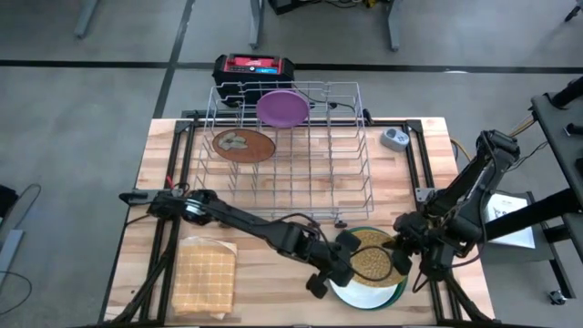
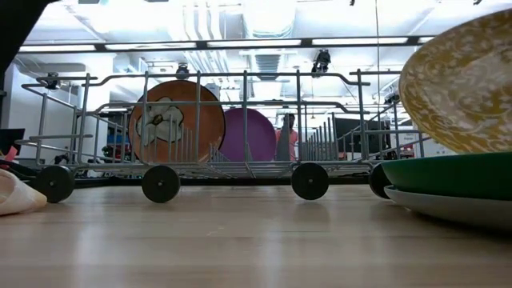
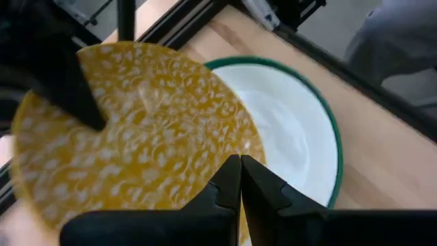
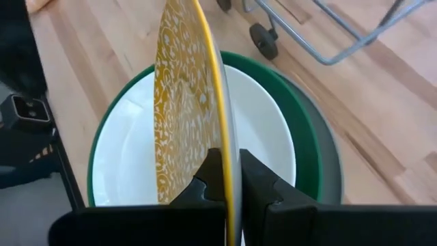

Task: Sort dishes
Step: Put the yellow plate into the dish rack

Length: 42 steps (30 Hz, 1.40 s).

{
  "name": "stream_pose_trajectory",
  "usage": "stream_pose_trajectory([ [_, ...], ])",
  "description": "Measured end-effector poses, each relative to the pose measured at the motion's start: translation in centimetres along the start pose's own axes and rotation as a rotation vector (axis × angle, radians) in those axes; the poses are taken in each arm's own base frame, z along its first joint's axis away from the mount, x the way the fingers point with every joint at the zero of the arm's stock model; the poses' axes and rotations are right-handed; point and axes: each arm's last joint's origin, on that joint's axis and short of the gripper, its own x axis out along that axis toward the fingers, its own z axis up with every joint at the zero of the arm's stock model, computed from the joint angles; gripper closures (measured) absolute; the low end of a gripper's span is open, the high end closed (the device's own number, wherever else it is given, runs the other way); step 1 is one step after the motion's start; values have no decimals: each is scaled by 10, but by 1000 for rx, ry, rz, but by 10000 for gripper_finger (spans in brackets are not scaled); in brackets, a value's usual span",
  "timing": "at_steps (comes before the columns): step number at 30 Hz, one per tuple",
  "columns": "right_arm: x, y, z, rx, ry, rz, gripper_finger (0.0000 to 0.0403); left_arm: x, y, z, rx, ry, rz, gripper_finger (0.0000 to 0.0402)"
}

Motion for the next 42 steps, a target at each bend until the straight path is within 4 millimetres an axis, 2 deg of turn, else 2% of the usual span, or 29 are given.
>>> stream_pose_trajectory([
  [7,-3,5,3,-40,-50,13,401,-36,-1,6,12,44,16,401],
  [15,-2,7,4,-66,-74,17,402,-95,-6,6,-11,96,54,401],
  [20,-5,9,6,-90,-77,30,402,-133,-19,-12,-61,140,141,401],
  [25,-17,18,14,-136,-118,67,402,-169,-40,-26,-126,7,257,401],
  [35,-61,39,51,-276,-406,102,403,-203,-81,-62,-171,-129,498,401],
  [42,-87,44,98,-397,-617,-48,403,-220,-95,-90,-150,-132,601,401],
])
